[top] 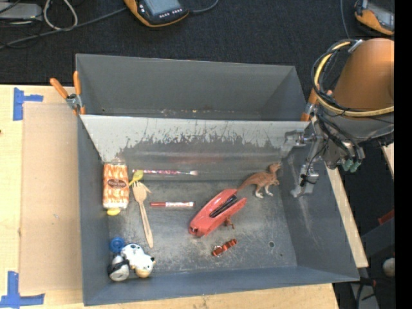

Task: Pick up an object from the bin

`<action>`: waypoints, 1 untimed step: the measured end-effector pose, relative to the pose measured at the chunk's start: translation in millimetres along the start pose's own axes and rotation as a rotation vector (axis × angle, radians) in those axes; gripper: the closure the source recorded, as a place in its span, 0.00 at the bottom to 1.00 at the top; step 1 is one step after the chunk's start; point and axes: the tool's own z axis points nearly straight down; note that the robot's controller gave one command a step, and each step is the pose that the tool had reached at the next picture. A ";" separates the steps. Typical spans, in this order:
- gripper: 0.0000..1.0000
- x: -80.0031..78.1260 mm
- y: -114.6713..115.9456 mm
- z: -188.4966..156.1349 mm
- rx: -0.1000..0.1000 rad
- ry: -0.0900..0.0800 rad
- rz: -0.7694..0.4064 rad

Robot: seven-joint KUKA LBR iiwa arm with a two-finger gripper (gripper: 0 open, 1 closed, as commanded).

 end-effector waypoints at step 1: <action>0.00 -1.0 0.2 -3.6 0.001 -0.006 -0.001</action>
Offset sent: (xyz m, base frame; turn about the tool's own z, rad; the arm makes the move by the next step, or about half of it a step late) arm 0.0044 -0.0234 -0.0756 0.0802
